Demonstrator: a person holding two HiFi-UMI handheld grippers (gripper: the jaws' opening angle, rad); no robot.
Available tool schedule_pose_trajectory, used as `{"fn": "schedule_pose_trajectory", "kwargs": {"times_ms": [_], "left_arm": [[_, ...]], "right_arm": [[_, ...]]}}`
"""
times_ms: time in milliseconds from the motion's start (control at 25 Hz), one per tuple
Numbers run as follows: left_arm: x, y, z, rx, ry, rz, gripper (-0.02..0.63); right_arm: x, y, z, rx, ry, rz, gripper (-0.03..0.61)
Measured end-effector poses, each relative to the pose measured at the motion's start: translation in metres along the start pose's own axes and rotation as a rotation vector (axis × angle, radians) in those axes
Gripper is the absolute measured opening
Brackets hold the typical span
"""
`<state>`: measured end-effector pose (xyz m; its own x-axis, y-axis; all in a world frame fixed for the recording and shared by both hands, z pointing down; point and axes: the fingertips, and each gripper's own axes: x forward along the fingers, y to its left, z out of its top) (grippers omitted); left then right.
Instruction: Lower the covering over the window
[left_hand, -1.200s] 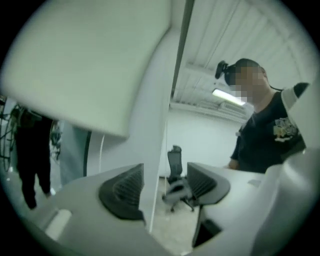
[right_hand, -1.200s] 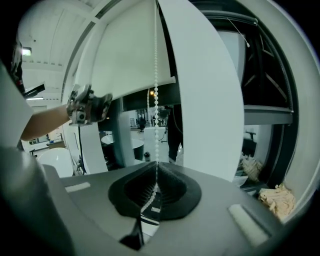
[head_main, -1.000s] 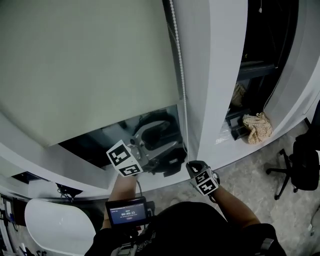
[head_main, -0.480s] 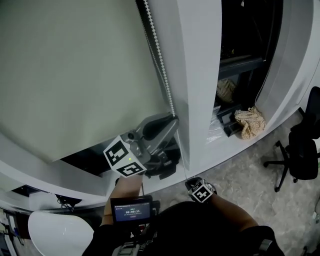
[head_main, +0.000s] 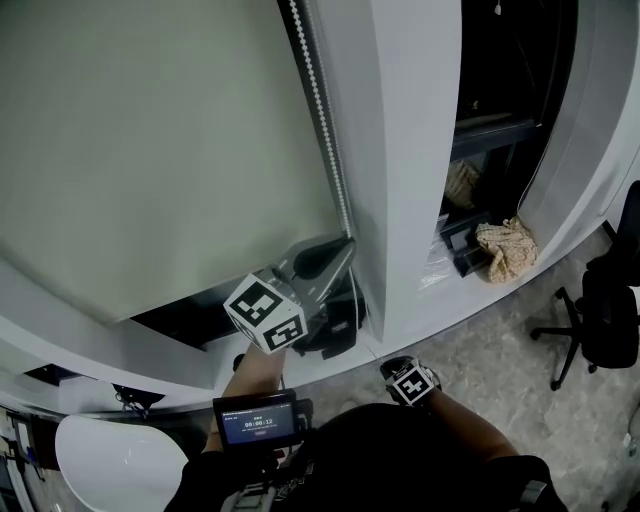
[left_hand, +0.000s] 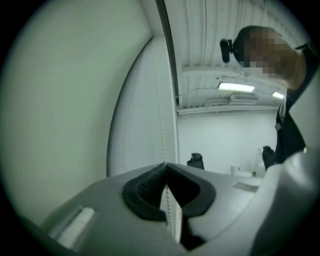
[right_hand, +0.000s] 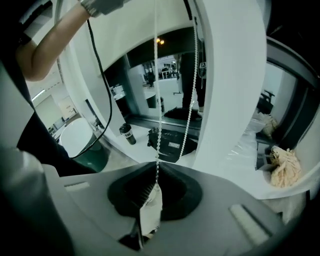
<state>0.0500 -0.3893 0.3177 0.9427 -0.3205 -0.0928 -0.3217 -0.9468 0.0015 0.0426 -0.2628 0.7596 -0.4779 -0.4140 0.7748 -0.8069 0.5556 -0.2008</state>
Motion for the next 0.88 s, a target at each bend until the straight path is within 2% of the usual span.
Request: {"fn": "schedule_pose_trajectory", "kwargs": {"times_ms": [120,200,360,480,560,720,800,880], "left_arm": [[-0.004,0.014,-0.073,-0.034,0.141,0.053,0.006],[-0.008,0.016,-0.114,-0.085,0.199,0.074,0.006],[-0.021,0.002,-0.189,-0.272,0.266,0.082,0.005],[-0.029,-0.022,-0.257,-0.342,0.395,0.074,0.006],[-0.037,-0.04,-0.303,-0.361,0.505,0.064,0.006],[-0.062,-0.08,-0.375,-0.429,0.688,0.029,0.003],[-0.076,-0.094,-0.401,-0.458,0.738,0.018,0.003],[-0.089,-0.101,-0.425,-0.489,0.749,0.024,0.002]], "right_arm": [[-0.02,-0.023,0.021,0.107,-0.148,-0.039,0.048],[-0.041,-0.038,0.045,0.163,-0.27,-0.063,0.065],[-0.101,-0.061,0.089,0.256,-0.531,-0.098,0.097],[-0.165,-0.065,0.128,0.282,-0.739,-0.112,0.095],[-0.206,-0.055,0.166,0.251,-0.861,-0.077,0.094],[-0.286,-0.014,0.25,0.111,-1.048,0.031,0.095],[-0.311,0.005,0.277,0.021,-1.067,0.067,0.096],[-0.326,0.021,0.299,-0.055,-1.062,0.099,0.103]]}}
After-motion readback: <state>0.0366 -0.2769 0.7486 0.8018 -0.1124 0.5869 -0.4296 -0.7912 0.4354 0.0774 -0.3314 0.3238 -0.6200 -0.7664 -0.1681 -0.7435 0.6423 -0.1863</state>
